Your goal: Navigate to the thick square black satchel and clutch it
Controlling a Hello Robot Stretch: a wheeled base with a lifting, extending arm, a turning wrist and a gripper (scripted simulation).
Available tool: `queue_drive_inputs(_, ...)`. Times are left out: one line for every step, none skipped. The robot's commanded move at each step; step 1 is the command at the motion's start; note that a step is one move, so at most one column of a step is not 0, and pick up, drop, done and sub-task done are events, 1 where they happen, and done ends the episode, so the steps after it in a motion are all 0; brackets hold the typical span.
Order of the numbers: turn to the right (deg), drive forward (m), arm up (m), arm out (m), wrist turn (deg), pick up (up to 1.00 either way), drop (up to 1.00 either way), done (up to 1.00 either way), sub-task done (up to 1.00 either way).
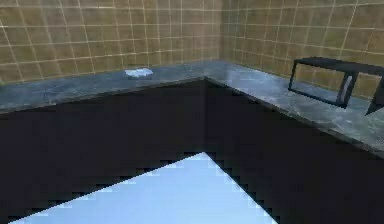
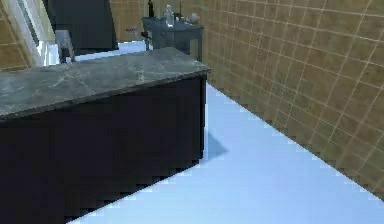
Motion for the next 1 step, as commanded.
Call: queue_drive_inputs(45.0,0.0,0.0,0.0,0.0,0.0,0.0,0.0,0.0)
